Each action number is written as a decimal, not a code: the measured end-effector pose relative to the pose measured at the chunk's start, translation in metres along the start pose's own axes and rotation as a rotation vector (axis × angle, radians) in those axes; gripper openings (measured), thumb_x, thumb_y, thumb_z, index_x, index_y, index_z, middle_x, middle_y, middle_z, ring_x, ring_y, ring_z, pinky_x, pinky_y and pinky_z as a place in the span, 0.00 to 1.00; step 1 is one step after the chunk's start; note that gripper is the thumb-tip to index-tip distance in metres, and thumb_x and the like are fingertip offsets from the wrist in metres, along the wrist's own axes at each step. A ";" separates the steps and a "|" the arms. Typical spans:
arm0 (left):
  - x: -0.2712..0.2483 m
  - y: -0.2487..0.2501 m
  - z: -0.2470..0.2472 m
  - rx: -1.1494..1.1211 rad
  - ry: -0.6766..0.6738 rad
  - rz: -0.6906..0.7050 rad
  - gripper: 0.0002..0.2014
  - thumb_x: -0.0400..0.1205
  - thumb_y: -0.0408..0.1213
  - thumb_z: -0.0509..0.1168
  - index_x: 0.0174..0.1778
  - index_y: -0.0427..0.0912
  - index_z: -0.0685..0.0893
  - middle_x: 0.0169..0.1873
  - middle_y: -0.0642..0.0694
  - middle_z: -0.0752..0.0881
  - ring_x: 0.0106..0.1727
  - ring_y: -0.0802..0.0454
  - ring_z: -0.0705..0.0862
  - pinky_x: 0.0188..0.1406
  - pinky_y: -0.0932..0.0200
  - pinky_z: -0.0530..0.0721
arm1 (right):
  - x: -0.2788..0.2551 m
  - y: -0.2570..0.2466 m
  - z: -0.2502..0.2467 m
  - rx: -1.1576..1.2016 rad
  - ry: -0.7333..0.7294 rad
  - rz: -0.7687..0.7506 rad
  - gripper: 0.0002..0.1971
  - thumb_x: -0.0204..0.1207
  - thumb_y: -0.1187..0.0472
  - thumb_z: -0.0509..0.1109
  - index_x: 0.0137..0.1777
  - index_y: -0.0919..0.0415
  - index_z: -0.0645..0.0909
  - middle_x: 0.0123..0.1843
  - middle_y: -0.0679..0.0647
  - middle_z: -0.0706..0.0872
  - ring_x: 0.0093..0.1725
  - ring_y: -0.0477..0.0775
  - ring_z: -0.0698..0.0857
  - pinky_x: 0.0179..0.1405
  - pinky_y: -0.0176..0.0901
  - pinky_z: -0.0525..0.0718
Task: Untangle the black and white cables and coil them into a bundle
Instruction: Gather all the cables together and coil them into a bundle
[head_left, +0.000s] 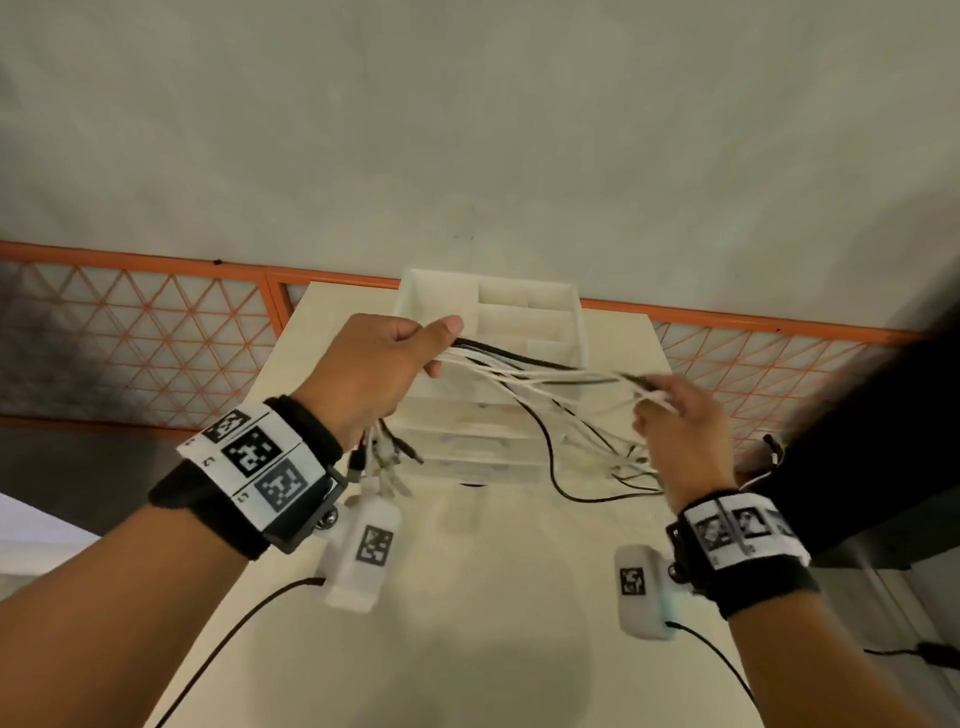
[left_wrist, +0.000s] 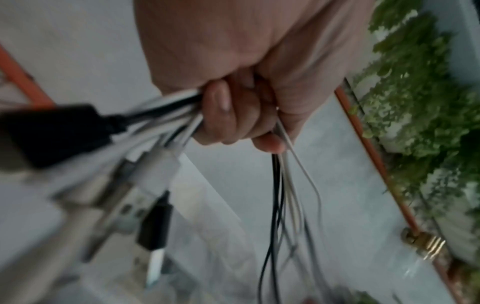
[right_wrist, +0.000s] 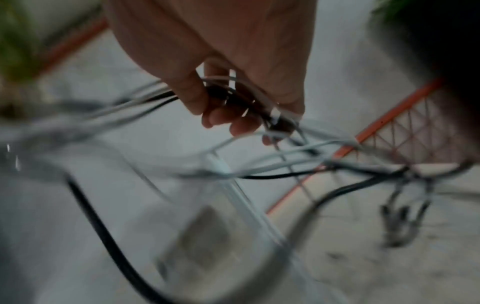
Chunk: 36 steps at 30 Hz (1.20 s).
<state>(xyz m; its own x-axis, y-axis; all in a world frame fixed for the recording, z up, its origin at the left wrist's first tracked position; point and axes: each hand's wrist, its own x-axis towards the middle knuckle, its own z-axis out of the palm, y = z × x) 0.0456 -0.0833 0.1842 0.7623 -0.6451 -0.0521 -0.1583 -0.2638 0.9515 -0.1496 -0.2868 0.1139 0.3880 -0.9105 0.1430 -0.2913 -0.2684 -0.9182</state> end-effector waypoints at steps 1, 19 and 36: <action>0.001 -0.003 -0.001 0.052 0.033 -0.015 0.26 0.79 0.59 0.68 0.29 0.38 0.84 0.12 0.53 0.65 0.13 0.56 0.60 0.22 0.60 0.62 | 0.002 -0.011 -0.006 0.107 0.089 -0.055 0.15 0.78 0.69 0.70 0.42 0.45 0.83 0.38 0.49 0.87 0.34 0.53 0.84 0.33 0.43 0.79; 0.000 0.010 0.004 -0.046 0.167 0.016 0.28 0.77 0.57 0.72 0.25 0.42 0.68 0.20 0.50 0.58 0.20 0.50 0.57 0.25 0.59 0.59 | -0.007 0.011 -0.006 -0.172 -0.114 -0.033 0.12 0.86 0.53 0.64 0.44 0.47 0.88 0.37 0.47 0.86 0.36 0.48 0.82 0.37 0.43 0.79; -0.004 0.006 -0.008 -0.244 0.438 0.022 0.28 0.77 0.54 0.73 0.18 0.48 0.67 0.20 0.48 0.62 0.16 0.53 0.59 0.17 0.63 0.60 | 0.003 0.067 -0.017 0.006 -0.113 0.301 0.13 0.81 0.66 0.60 0.52 0.54 0.85 0.41 0.57 0.93 0.31 0.60 0.88 0.32 0.49 0.84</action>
<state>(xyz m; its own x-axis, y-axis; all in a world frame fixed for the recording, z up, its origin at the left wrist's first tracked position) 0.0467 -0.0765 0.1931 0.9605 -0.2736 0.0513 -0.0658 -0.0439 0.9969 -0.1827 -0.3125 0.0591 0.3797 -0.9081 -0.1766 -0.4028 0.0096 -0.9153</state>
